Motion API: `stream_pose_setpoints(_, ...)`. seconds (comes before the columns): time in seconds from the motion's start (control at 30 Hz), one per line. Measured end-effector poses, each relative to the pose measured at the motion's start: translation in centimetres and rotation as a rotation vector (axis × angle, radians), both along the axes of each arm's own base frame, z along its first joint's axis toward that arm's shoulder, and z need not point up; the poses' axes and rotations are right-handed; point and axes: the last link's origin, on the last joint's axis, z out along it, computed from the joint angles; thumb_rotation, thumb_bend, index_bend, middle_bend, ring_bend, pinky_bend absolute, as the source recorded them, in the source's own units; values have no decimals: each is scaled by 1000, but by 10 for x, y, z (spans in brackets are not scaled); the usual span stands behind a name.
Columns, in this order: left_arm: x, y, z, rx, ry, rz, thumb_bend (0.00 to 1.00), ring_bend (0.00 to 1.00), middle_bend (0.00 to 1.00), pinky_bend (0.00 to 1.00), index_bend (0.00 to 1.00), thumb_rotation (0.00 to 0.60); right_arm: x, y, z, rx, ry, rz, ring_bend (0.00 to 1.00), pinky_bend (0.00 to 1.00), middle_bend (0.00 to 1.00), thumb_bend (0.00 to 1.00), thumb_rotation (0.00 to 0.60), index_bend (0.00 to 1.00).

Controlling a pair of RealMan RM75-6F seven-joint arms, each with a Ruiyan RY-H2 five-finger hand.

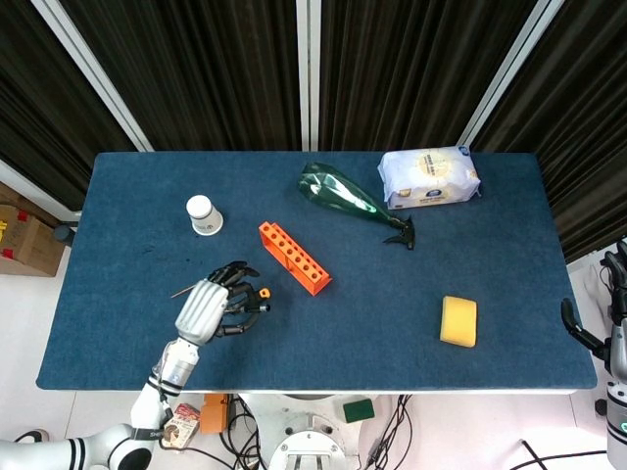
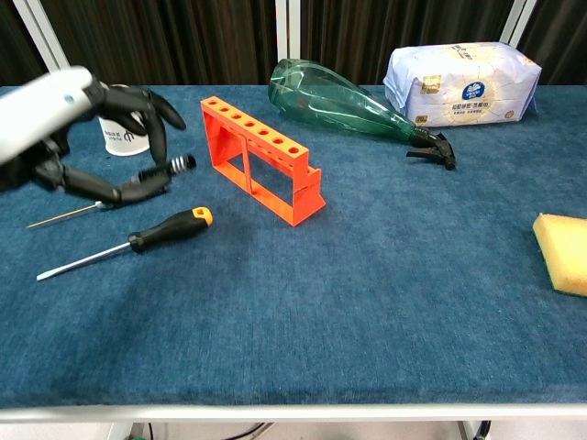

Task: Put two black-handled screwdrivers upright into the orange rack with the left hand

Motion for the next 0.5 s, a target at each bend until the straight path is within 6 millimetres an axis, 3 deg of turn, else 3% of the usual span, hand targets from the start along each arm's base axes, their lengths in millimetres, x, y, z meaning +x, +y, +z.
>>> stream_pose_setpoints(0.27,6,40,30,-75,-365,101,326,161,264,250,618,600,0,-1,0,3,-3,-3,0,0,0,378,600,0)
stream_pose_setpoints(0.5,25,81,44,-120,-606,121,322,100,255,237,614,600,-1,-2,1,3,-5,-10,0,0,0,379,600,0)
